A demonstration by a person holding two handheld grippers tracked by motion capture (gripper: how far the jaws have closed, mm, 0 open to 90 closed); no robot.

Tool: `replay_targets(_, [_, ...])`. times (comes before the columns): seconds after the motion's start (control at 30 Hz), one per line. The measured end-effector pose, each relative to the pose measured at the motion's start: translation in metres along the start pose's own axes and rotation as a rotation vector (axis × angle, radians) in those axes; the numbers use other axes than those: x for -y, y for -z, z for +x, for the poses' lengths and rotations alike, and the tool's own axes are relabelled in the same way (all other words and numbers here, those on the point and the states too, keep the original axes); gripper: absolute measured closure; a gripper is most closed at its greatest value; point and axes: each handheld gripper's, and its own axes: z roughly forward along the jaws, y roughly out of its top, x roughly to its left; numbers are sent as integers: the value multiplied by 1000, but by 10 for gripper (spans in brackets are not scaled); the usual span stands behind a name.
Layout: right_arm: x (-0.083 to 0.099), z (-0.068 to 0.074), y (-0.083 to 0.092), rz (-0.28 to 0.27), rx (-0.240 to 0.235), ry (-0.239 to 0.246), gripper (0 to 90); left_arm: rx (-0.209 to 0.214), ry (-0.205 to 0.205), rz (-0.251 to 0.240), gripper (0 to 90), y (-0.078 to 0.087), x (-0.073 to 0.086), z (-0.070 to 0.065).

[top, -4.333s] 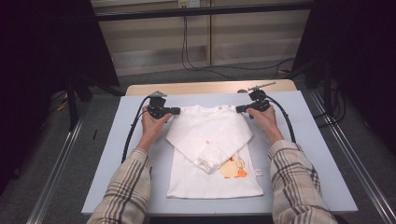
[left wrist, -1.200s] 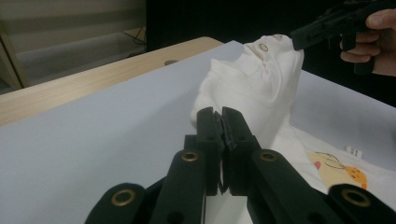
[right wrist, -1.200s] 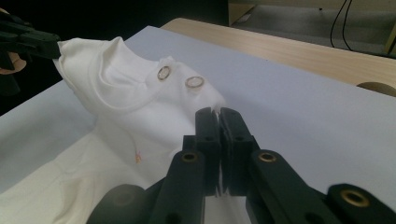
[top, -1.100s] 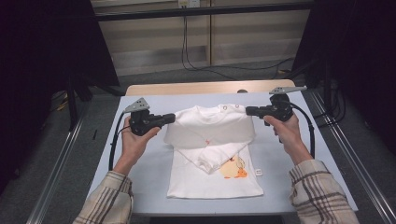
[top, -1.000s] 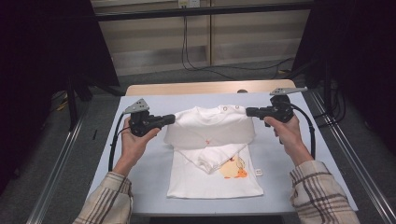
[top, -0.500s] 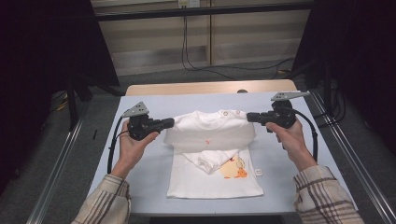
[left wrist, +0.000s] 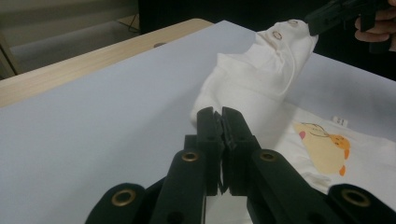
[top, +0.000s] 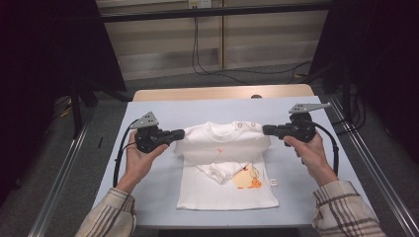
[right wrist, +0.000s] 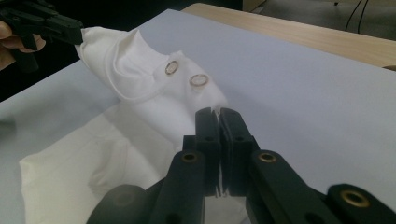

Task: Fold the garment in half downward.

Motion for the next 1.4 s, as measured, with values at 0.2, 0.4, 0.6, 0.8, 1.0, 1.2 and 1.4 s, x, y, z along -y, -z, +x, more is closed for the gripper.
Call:
replay_targets(0.2, [3, 4, 4, -8, -12, -3, 872, 15, 3, -9, 871, 6, 3, -6])
replay_targets(0.4, [8, 9, 9, -18, -22, -5, 872, 23, -3, -12, 871, 9, 7, -15])
replay_targets(0.6, [14, 13, 14, -29, -39, -17, 872, 39, 9, -32, 871, 13, 13, -21])
replay_targets(0.8, [18, 18, 18, -21, -43, -4, 872, 50, -2, -21, 871, 16, 15, -27])
replay_targets(1.0, [26, 22, 20, -4, -49, 1, 872, 48, 1, -17, 871, 18, 19, -30])
replay_targets(1.2, [33, 28, 21, 15, -57, 13, 873, 37, 14, 3, 871, 16, 26, -32])
replay_targets(1.4, [38, 33, 23, 28, -61, 24, 873, 35, 15, 12, 871, 19, 30, -35])
